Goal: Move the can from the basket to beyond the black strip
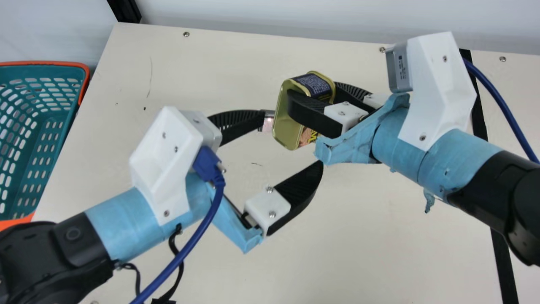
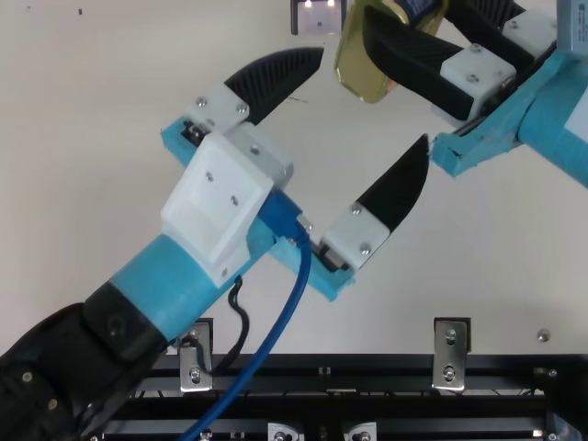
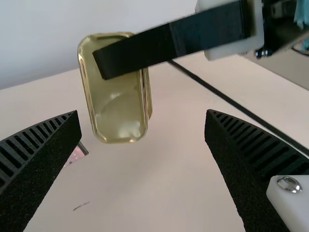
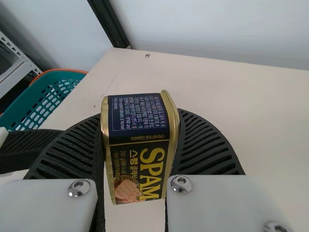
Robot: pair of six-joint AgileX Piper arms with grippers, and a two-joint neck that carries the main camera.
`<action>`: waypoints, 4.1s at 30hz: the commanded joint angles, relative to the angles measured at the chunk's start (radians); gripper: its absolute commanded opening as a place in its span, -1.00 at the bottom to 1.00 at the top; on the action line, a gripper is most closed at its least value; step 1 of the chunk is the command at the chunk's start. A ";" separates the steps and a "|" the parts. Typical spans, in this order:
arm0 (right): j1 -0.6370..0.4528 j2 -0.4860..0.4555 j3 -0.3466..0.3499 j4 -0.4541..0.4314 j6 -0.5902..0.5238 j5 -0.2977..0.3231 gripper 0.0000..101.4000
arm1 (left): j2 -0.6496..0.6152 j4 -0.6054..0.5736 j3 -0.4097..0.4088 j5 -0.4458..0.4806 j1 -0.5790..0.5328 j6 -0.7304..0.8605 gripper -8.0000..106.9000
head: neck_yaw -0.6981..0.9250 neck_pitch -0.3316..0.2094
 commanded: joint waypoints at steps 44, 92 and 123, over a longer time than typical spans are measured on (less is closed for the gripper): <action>0.099 -0.046 0.018 -0.239 0.204 -0.081 -1.00 | -0.522 0.006 0.354 0.125 0.823 0.138 0.71 | -0.004 -0.004; -0.174 -0.137 0.056 -0.844 0.615 -0.040 -1.00 | -0.587 0.015 0.354 0.124 0.899 0.149 0.71 | -0.407 -0.084; -0.824 -0.062 -0.065 -0.802 0.126 0.155 -1.00 | -0.587 0.015 0.354 0.124 0.899 0.149 0.71 | -0.487 -0.097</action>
